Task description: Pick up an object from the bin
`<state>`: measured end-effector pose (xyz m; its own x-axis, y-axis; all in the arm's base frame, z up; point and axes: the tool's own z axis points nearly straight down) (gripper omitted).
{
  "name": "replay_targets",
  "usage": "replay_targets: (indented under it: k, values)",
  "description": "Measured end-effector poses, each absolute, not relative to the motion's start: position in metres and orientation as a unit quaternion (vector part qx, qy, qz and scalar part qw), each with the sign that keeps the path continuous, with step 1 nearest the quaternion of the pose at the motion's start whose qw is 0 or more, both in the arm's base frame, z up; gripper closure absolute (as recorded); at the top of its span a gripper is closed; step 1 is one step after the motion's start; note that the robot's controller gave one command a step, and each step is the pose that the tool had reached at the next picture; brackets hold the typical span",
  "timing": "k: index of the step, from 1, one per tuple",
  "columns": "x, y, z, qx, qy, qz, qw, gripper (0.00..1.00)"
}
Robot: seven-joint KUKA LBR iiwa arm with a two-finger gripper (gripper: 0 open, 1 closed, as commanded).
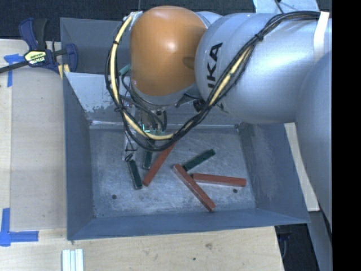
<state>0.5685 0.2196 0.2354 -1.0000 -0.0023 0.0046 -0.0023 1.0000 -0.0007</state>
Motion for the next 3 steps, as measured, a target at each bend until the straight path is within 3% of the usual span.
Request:
replay_targets:
  k: [1, 2, 3]
  values:
    - [0.596, 0.171, 0.107, 0.231, -0.973, 0.000, 0.002, 0.00]
    - [0.579, 0.106, 0.080, 0.417, -0.909, 0.000, 0.000, 0.00]
    - [0.580, 0.108, 0.081, 0.417, -0.909, 0.000, -0.001, 1.00]
